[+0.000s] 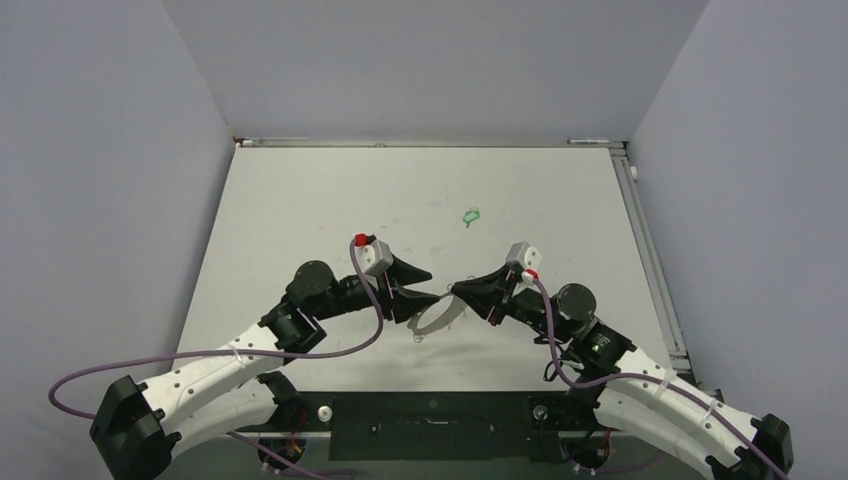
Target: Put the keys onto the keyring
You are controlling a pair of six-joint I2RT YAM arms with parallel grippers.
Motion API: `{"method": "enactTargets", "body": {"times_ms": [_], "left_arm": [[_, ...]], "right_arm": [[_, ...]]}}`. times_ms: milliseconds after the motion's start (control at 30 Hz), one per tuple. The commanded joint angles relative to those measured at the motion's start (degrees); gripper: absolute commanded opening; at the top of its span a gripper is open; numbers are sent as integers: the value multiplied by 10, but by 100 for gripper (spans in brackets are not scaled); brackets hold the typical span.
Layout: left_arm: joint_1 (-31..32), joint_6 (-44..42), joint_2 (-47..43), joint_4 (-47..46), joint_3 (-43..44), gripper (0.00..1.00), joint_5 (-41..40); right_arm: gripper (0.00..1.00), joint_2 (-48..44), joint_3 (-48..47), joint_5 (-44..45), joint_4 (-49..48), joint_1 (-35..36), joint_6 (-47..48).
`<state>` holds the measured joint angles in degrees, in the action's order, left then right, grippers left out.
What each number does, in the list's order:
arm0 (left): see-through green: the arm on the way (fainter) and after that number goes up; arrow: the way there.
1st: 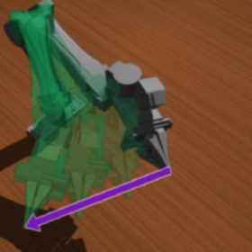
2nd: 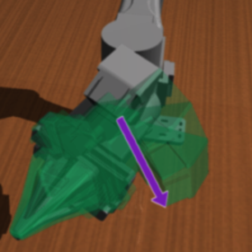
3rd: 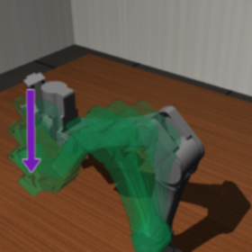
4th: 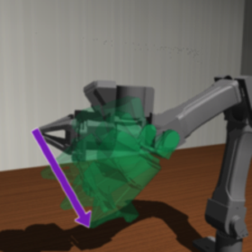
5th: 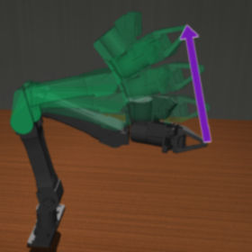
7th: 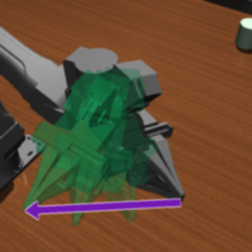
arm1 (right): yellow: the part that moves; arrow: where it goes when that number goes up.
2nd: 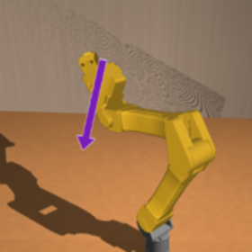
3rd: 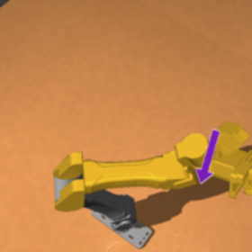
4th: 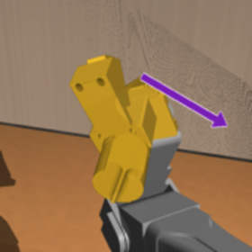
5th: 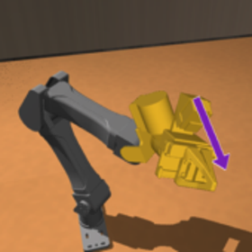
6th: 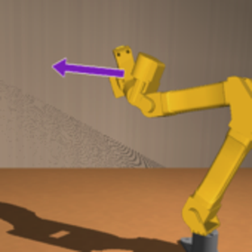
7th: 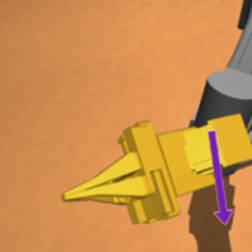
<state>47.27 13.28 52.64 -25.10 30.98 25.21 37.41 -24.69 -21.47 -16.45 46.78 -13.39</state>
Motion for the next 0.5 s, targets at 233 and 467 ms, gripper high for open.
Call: {"method": "enactTargets", "body": {"times_ms": [233, 467], "left_arm": [[0, 64, -49, -87, 0, 44, 123], [0, 80, -49, -132, -7, 38, 126]], "right_arm": [[5, -15, -53, -94, -45, -3, 12], [5, -5, -71, -159, -57, -3, -9]]}}
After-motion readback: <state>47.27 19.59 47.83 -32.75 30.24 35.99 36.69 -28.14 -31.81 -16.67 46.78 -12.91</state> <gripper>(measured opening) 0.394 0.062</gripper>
